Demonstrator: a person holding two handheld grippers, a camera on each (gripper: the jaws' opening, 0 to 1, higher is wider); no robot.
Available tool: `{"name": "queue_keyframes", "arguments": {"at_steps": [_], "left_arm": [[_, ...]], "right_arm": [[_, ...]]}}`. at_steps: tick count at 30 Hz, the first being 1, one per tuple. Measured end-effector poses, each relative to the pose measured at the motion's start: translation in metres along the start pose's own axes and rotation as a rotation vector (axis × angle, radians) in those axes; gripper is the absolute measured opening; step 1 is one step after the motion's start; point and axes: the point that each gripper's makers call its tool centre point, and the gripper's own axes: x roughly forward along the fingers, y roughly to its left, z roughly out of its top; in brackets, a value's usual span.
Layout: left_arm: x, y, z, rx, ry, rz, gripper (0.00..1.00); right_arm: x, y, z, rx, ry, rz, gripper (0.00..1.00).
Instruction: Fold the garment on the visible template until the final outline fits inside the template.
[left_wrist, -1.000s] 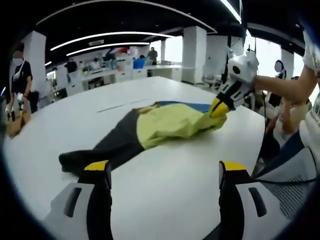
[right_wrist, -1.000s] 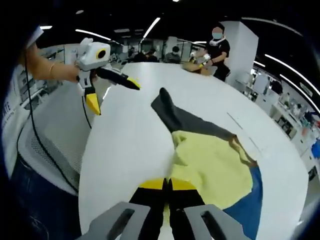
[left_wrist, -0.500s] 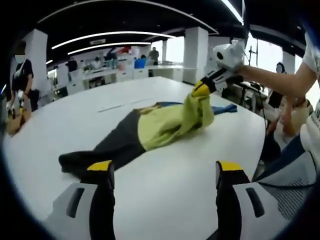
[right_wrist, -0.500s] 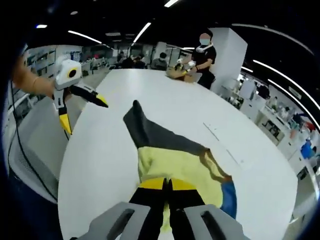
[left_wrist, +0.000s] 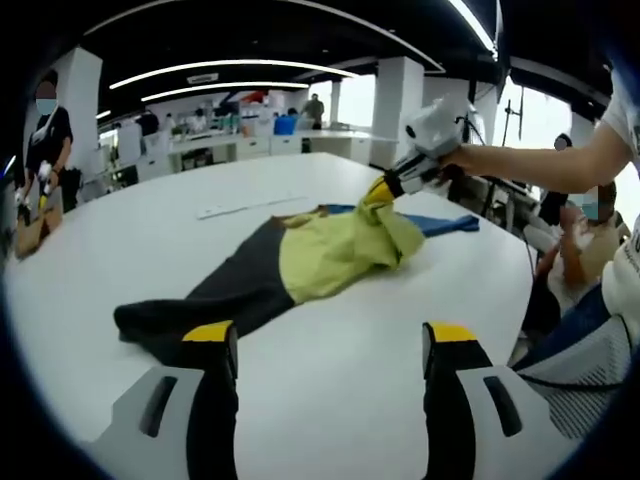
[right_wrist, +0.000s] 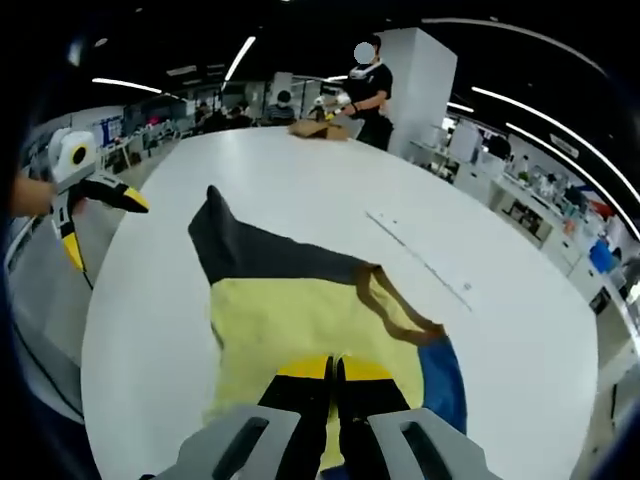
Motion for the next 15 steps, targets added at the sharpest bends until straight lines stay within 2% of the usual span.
{"name": "queue_keyframes", "arguments": {"at_steps": [6, 15], "left_arm": [[0.005, 0.002, 0.001, -0.010, 0.001, -0.006, 0.69], [0.012, 0.003, 0.000, -0.033, 0.013, -0.019, 0.66]], "right_arm": [[0.024, -0.005, -0.019, 0.061, 0.056, 0.006, 0.00], [0.041, -0.012, -0.039, 0.141, 0.104, 0.013, 0.00]]}}
